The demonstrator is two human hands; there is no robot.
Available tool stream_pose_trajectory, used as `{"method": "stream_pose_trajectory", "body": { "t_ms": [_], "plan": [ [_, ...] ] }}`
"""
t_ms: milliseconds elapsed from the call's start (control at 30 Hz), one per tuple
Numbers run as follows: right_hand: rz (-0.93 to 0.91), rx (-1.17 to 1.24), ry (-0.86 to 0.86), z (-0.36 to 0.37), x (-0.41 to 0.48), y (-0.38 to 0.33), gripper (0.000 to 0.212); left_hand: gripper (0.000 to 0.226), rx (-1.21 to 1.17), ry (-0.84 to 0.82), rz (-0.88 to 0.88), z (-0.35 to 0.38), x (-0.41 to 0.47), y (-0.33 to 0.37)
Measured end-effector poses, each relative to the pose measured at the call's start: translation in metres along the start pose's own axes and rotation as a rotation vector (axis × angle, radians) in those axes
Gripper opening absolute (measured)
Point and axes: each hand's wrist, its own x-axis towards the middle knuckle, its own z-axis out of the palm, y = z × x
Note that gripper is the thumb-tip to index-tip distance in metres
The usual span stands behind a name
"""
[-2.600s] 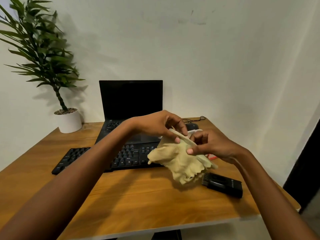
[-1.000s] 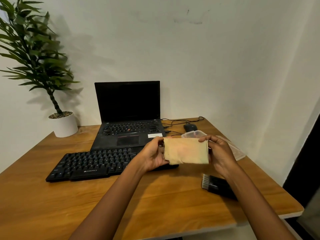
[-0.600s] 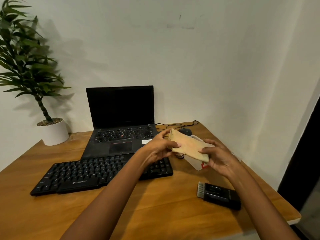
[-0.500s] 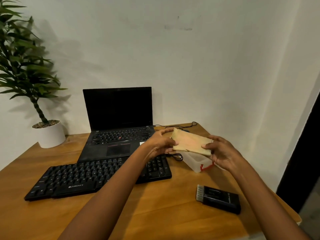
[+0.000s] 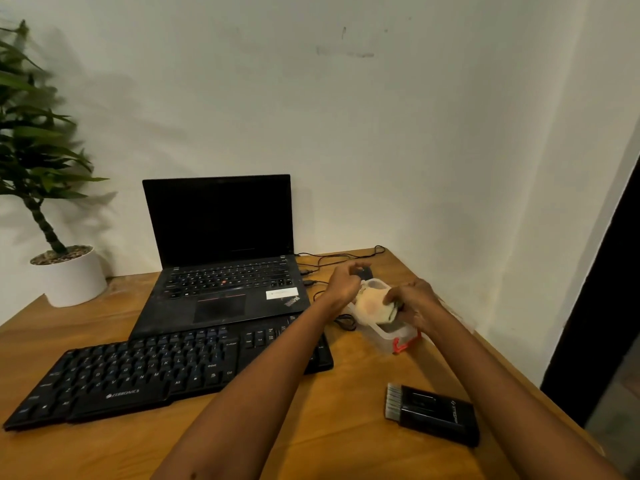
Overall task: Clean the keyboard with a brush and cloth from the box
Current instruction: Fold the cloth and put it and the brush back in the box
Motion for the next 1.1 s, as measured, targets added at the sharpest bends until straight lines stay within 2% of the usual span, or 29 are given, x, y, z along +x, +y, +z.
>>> {"method": "stream_pose_trajectory", "body": {
  "t_ms": [133,233,333,400,533,600,700,800,867,933,1033,1100],
  "plan": [
    [-0.079,-0.296,0.009,0.003,0.008,0.002,0.023,0.041,0.131,0.000,0.086,0.006,-0.003,-0.013],
    [-0.257,-0.777,0.039,0.003,0.011,0.001,0.010,0.037,0.385,-0.161,0.136,0.008,-0.010,-0.021],
    [-0.304,-1.112,0.044,0.007,0.007,-0.001,0.025,0.034,0.628,-0.230,0.139,0.011,-0.011,-0.031],
    [-0.284,-1.261,0.037,0.009,0.004,-0.003,0.027,0.035,0.680,-0.228,0.129,0.013,-0.011,-0.038],
    [-0.324,-1.490,0.072,0.010,0.006,0.001,0.032,0.043,0.613,-0.241,0.112,0.017,-0.016,-0.040],
    [-0.347,-1.542,0.079,0.009,0.006,0.003,0.034,0.041,0.624,-0.227,0.114,0.019,-0.017,-0.036],
    [-0.413,-1.452,0.058,0.009,0.008,-0.001,0.029,0.042,0.614,-0.149,0.131,0.020,-0.019,-0.038],
    [-0.456,-1.370,-0.152,0.011,0.011,-0.003,0.034,0.047,0.515,-0.128,0.154,0.018,-0.023,-0.043],
    [-0.384,-1.469,-0.324,0.014,0.010,0.002,0.042,0.050,0.529,-0.120,0.142,0.018,-0.024,-0.046],
    [-0.308,-1.502,-0.424,0.017,0.012,0.009,0.045,0.053,0.566,-0.106,0.130,0.018,-0.024,-0.046],
    [-0.279,-1.479,-0.452,0.018,0.012,0.009,0.044,0.044,0.562,-0.085,0.154,0.019,-0.029,-0.044],
    [-0.312,-1.437,-0.405,0.017,0.004,0.003,0.047,0.038,0.535,-0.080,0.179,0.018,-0.033,-0.044]
  ]
}}
